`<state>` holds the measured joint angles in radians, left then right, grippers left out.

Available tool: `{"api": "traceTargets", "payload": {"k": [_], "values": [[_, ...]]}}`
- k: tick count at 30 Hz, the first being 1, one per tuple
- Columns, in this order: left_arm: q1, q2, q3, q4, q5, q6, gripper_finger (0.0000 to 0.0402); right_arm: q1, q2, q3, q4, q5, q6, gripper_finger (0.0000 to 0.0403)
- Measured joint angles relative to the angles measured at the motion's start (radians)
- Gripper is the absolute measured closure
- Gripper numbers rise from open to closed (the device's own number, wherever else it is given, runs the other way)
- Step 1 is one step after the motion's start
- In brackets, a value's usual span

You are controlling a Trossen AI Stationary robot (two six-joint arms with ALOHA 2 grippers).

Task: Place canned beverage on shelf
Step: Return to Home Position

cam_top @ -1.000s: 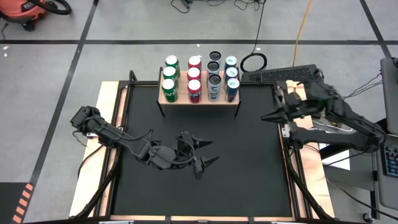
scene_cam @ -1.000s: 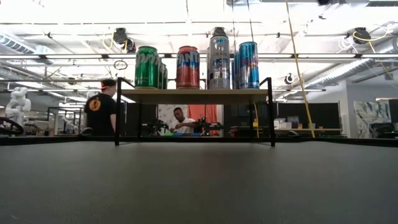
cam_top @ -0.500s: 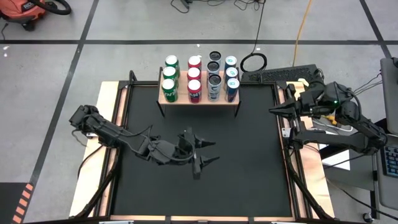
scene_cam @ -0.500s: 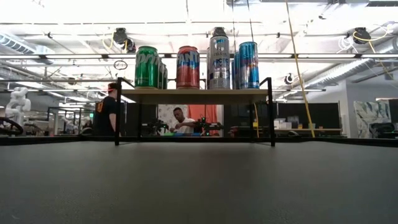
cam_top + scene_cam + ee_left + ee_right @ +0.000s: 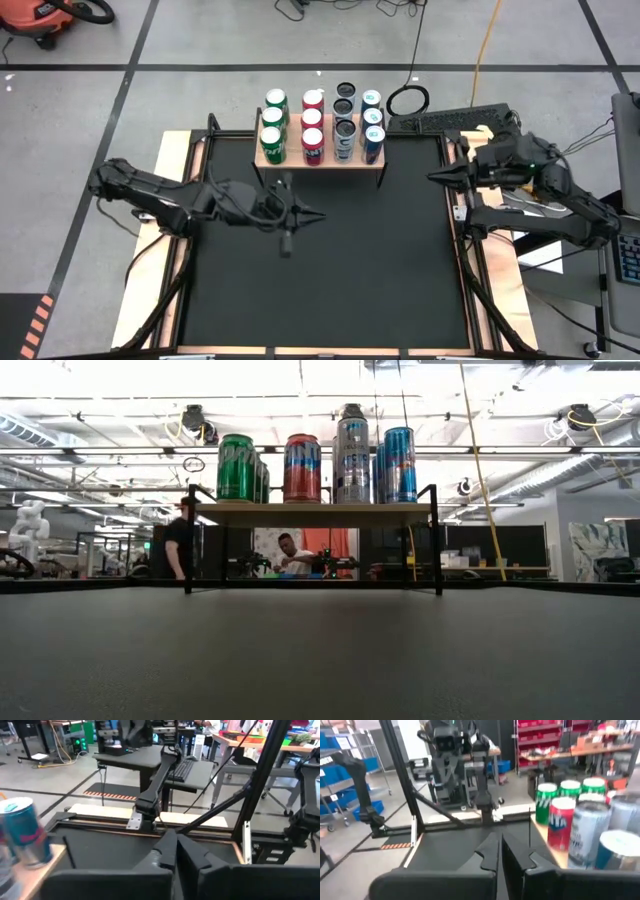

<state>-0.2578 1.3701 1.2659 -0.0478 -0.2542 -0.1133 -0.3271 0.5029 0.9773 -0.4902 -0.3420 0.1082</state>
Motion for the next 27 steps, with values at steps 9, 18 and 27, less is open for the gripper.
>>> {"api": "traceTargets", "payload": {"k": [9,18,27], "values": [[0.035,-0.211,-0.306,0.031,-0.040,0.023,0.0387,0.002,-0.004,-0.180,0.118,0.001,-0.029,0.0403],[0.038,-0.271,-0.486,0.100,-0.117,0.018,0.0387,0.003,0.010,-0.339,0.209,0.157,0.010,0.0403],[0.037,-0.274,-0.570,0.124,-0.120,-0.005,0.0387,0.032,0.014,-0.565,0.500,0.211,-0.011,0.0403]]}}
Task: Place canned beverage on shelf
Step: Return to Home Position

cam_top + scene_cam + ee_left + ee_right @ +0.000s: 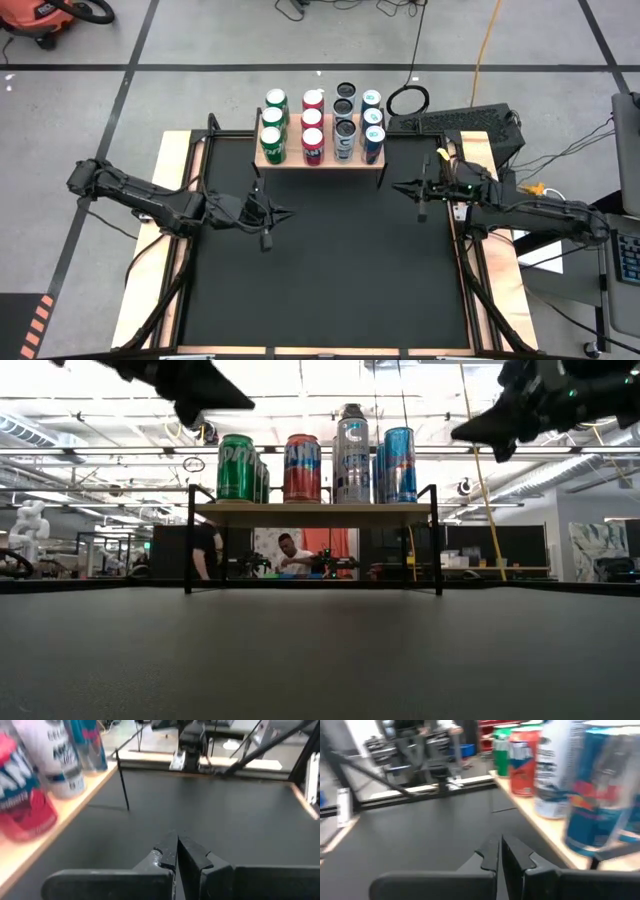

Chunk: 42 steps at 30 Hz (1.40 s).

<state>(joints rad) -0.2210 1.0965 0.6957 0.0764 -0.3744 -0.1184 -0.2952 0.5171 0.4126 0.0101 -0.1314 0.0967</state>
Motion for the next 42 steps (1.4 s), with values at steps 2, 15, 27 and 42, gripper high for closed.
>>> {"api": "traceTargets", "payload": {"k": [2,15,27,42], "values": [[0.000,0.000,-0.041,0.030,0.000,-0.003,0.0387,0.007,0.001,-0.029,0.042,0.054,-0.008,0.0403],[-0.010,-0.044,-0.354,0.535,0.049,0.066,0.0387,0.105,-0.002,-0.154,0.226,0.005,-0.068,0.0403],[-0.008,-0.202,-0.460,0.481,0.085,0.132,0.0387,0.168,-0.001,-0.156,0.171,0.031,-0.069,0.0403],[-0.007,-0.306,-0.591,0.498,0.070,0.099,0.0387,0.167,-0.008,-0.302,0.338,0.031,-0.089,0.0403]]}}
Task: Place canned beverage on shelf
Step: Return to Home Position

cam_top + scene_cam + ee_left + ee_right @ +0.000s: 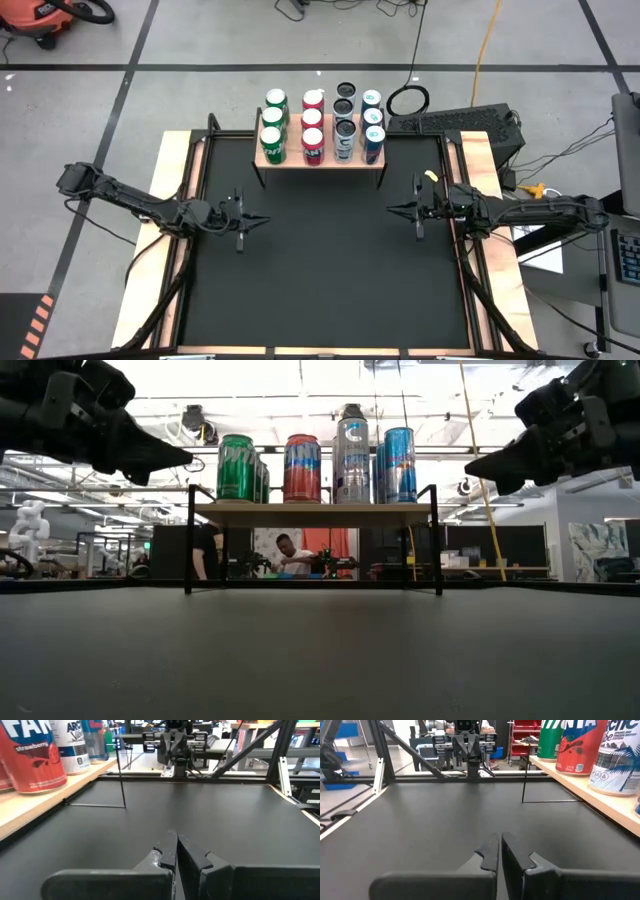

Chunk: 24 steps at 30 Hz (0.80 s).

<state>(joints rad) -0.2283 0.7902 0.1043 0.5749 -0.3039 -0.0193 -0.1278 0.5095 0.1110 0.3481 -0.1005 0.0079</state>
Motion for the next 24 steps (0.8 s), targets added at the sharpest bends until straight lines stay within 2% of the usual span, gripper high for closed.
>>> {"api": "traceTargets", "payload": {"k": [9,24], "values": [[0.000,0.000,0.000,-0.011,-0.011,0.071,0.0387,-0.001,-0.001,-0.035,0.000,0.000,-0.021,0.0403],[0.055,0.000,-0.003,-0.007,0.091,0.077,0.0387,-0.001,-0.026,-0.068,-0.015,-0.006,-0.032,0.0403]]}}
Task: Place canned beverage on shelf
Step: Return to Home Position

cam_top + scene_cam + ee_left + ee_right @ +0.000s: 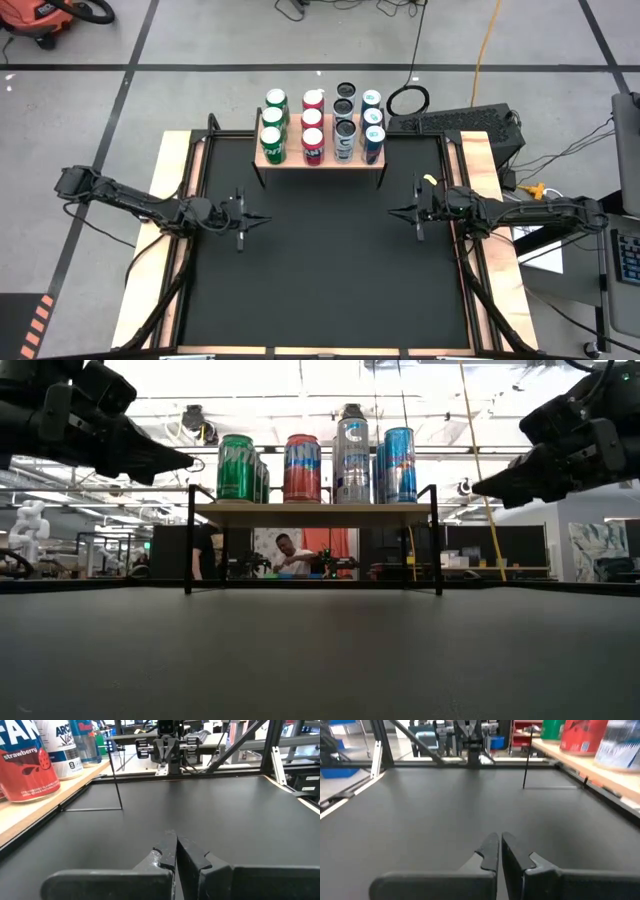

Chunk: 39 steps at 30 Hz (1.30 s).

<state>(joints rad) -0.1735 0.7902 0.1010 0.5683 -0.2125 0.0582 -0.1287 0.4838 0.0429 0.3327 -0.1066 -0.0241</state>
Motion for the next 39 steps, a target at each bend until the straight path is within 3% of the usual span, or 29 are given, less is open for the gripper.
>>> {"api": "traceTargets", "payload": {"k": [6,21,39], "values": [[0.020,-0.014,-0.094,0.091,0.000,-0.052,0.0387,0.000,-0.010,-0.001,-0.046,-0.002,0.000,0.0403],[0.019,-0.106,-0.094,0.066,-0.002,-0.022,0.0387,0.000,-0.160,-0.003,-0.099,-0.002,0.041,0.0403],[0.019,-0.363,-0.095,-0.234,-0.066,-0.059,0.0387,0.000,-0.484,-0.004,-0.274,0.003,0.029,0.0403]]}}
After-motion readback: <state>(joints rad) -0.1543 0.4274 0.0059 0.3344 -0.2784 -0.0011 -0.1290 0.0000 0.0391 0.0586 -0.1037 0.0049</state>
